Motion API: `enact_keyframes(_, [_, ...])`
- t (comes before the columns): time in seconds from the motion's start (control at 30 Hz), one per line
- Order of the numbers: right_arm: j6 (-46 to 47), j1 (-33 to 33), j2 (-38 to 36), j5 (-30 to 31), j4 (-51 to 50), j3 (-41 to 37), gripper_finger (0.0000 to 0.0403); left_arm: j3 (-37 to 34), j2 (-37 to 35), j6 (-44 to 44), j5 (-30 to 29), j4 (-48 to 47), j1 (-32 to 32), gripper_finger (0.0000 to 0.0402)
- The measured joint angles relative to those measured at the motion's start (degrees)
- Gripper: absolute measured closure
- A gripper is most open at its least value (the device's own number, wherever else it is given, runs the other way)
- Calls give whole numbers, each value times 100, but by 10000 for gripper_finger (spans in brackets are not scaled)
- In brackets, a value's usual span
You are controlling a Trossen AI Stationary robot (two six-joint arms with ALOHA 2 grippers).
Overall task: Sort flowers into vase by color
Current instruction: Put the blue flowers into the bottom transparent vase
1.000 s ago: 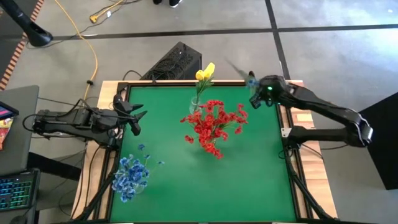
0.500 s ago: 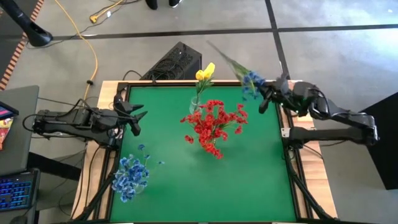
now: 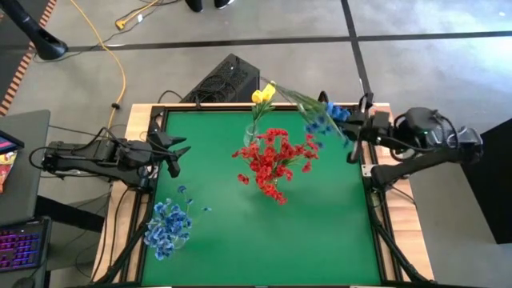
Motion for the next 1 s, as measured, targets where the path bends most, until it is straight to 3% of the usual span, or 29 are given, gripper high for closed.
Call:
enact_keyframes(0.27, [63, 1324, 1014, 38, -473, 907, 381, 0, 0, -31, 599, -116, 0, 255])
enact_keyframes(0.53, [1219, 2391, 2107, 226, -1586, 1208, 381, 0, 0, -57, 1186, -115, 0, 255])
enact_keyframes(0.73, [2261, 3164, 2739, 219, -2124, 1224, 381, 1, 0, -555, 1430, -84, 2, 255])
enact_keyframes(1.0, [3569, 3756, 3625, 319, -2117, 1226, 381, 525, -4, -252, 2018, 156, 2, 255])
